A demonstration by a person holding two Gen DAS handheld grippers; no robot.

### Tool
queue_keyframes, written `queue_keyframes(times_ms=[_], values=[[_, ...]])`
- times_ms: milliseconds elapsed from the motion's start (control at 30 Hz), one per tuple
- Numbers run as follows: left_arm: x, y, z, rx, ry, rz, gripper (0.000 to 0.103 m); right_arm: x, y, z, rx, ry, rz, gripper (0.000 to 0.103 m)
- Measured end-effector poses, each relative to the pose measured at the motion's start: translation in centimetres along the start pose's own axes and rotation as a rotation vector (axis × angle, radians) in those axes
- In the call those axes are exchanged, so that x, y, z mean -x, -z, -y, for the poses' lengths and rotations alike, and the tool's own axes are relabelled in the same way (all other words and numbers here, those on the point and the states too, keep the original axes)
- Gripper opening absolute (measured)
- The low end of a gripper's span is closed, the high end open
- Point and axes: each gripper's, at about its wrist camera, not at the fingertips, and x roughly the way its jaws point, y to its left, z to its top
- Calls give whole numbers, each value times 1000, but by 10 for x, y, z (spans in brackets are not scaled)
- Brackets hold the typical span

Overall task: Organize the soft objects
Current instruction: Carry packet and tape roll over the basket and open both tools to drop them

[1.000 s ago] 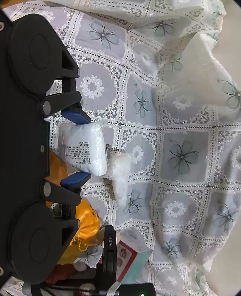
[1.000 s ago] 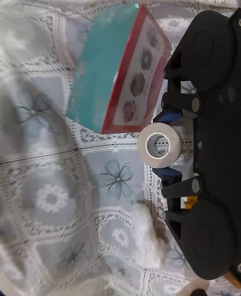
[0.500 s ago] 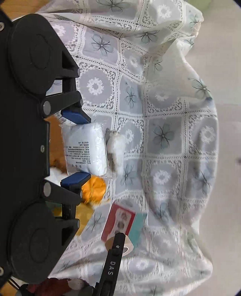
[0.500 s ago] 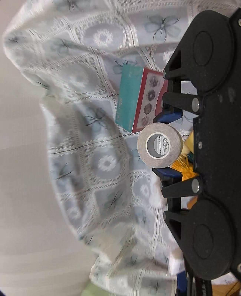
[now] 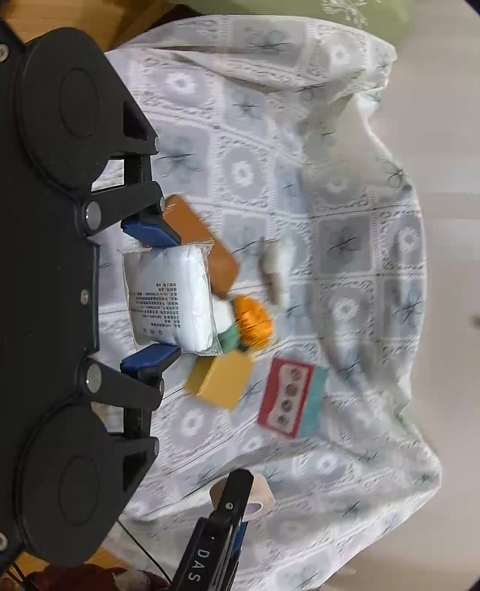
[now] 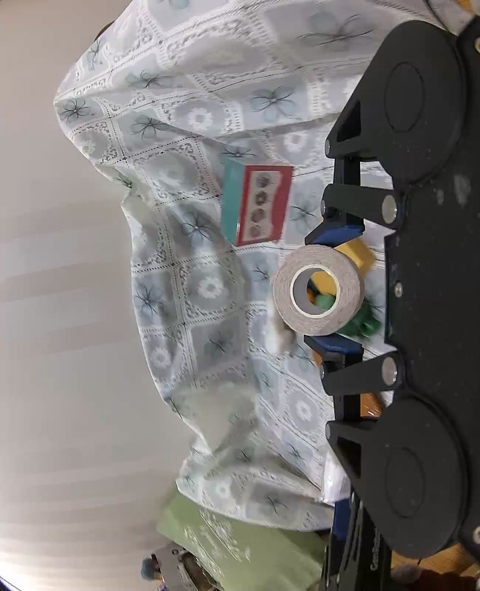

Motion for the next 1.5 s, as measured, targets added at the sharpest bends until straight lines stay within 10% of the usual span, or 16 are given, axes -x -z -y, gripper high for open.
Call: queue_keyframes(times_ms=[567, 1500], values=[[43, 81, 21, 65, -28, -56, 54, 103, 84, -17, -83, 23, -37, 49], [28, 135, 21, 216, -69, -188, 54, 102, 122, -10, -210, 78, -230, 49]])
